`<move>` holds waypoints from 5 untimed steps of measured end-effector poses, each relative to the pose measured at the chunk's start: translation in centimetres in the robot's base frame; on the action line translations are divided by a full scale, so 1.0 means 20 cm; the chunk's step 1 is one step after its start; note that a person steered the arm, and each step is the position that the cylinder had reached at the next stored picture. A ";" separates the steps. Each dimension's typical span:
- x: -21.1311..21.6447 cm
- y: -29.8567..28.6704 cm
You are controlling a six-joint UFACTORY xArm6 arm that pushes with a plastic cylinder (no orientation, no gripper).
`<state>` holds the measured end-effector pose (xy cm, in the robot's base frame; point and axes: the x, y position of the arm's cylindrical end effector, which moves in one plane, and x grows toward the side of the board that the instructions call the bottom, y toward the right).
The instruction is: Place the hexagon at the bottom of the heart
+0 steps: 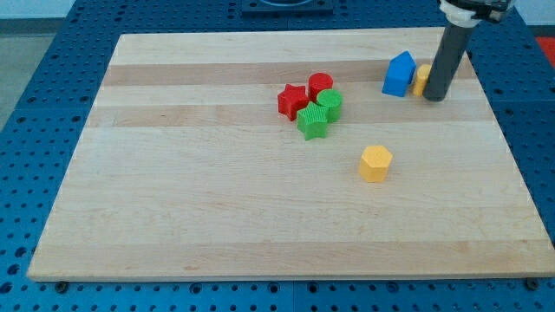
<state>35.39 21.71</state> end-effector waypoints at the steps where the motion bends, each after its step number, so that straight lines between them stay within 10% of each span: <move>1: -0.01 0.00; 5: 0.68 0.04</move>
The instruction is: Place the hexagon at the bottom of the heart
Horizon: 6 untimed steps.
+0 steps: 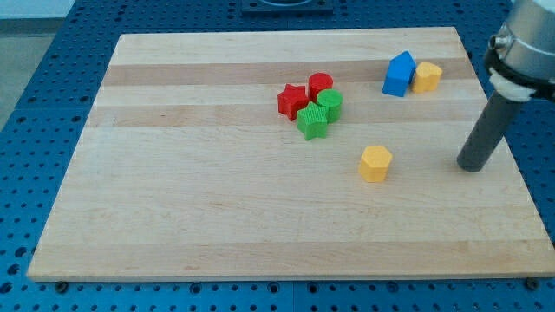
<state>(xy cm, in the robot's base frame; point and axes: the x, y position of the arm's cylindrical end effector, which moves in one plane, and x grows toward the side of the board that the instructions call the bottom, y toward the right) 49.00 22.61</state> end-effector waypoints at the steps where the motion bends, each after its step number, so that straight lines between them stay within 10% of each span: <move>1: 0.10 -0.14; 6: 0.00 -0.65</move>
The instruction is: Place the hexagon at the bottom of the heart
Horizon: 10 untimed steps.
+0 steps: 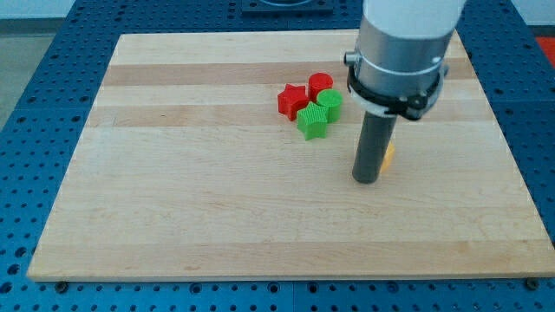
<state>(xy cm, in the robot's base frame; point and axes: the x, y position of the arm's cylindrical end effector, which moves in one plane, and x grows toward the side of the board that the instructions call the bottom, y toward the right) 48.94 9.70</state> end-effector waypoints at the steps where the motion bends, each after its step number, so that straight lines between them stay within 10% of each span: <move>1: -0.12 0.00; 10: -0.44 0.62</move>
